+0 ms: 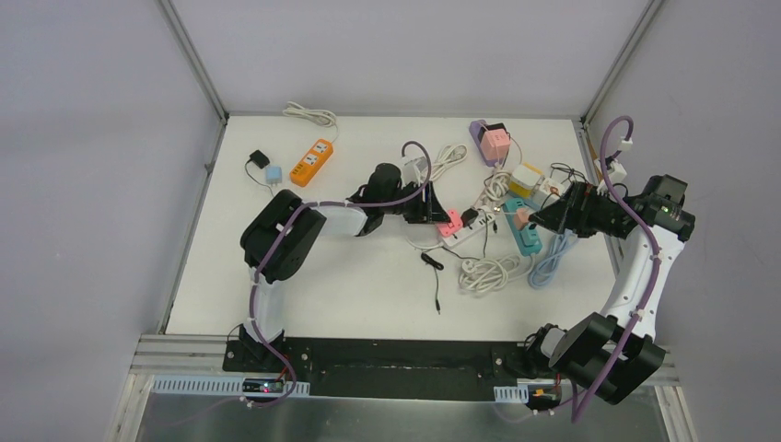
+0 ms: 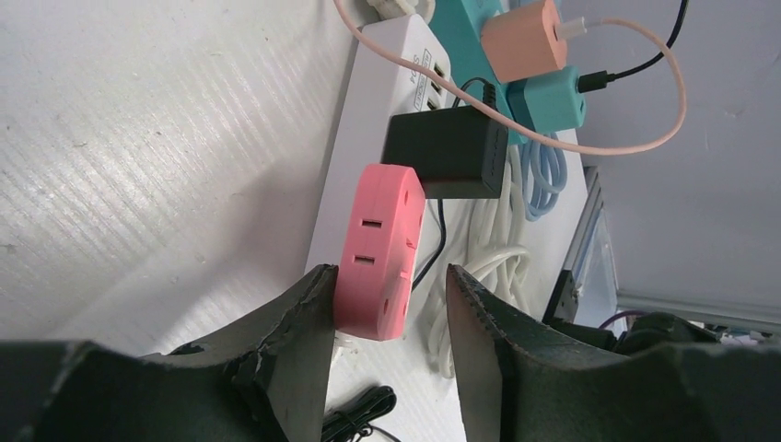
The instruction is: Pull the plug off the socket
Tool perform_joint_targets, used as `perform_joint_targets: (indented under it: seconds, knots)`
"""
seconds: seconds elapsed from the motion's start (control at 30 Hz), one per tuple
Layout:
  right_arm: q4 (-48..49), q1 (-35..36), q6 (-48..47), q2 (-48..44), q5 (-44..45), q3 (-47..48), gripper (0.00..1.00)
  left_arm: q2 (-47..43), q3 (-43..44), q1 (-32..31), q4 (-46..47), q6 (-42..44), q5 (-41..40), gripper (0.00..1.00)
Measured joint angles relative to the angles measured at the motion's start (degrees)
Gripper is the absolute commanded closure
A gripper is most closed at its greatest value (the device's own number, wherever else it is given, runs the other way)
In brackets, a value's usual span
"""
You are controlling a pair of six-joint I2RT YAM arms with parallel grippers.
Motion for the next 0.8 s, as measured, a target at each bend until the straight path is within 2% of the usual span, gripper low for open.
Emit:
perform_joint_targets:
  seconds: [0.17, 0.4, 0.8]
  knots:
    - [0.02, 0.00, 0.02, -0.04, -0.04, -0.22, 0.00, -1.07, 0.00, -0.76, -1.81, 3.54, -1.95, 0.52]
    - [0.04, 0.00, 0.02, -0.07, -0.22, -0.35, 0.00, -3.78, 0.66, -2.69, -6.51, 10.08, -5.01, 0.59]
    - [0.44, 0.00, 0.48, -0.07, -0.46, -1.07, 0.00, -3.89, 3.43, -6.54, -14.60, 20.79, -10.93, 0.59]
